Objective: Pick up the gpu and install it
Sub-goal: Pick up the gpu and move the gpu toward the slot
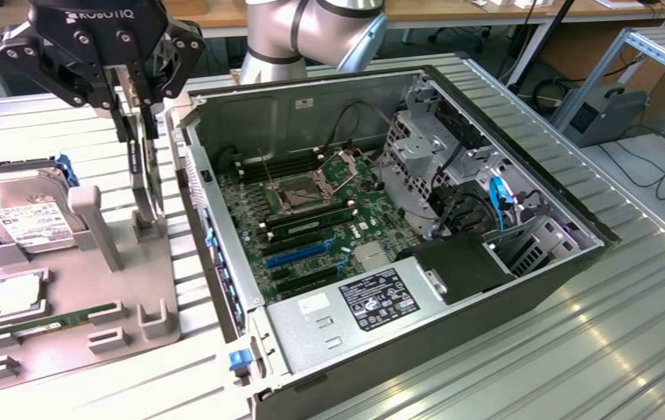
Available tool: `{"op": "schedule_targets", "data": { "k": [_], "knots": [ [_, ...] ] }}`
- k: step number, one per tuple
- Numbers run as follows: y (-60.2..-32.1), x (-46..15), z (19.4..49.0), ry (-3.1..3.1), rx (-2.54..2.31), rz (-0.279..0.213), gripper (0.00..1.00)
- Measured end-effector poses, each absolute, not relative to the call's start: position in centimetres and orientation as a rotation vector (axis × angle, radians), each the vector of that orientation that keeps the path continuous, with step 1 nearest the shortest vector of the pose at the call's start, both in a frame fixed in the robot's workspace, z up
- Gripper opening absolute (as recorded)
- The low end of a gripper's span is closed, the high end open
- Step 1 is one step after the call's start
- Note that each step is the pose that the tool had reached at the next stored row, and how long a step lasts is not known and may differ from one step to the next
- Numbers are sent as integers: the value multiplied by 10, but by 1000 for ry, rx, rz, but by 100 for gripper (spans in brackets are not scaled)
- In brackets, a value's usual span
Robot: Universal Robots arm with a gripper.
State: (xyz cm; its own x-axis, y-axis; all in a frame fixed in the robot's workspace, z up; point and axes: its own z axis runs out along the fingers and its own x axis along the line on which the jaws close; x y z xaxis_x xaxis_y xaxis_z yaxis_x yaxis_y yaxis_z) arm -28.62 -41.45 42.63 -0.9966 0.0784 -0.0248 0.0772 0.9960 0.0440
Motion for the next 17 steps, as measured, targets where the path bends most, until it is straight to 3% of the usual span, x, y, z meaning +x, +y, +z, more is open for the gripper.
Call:
{"op": "schedule_targets", "data": {
  "k": [17],
  "knots": [
    [-415,-272,426,3112,121,67,27]
  ]
}}
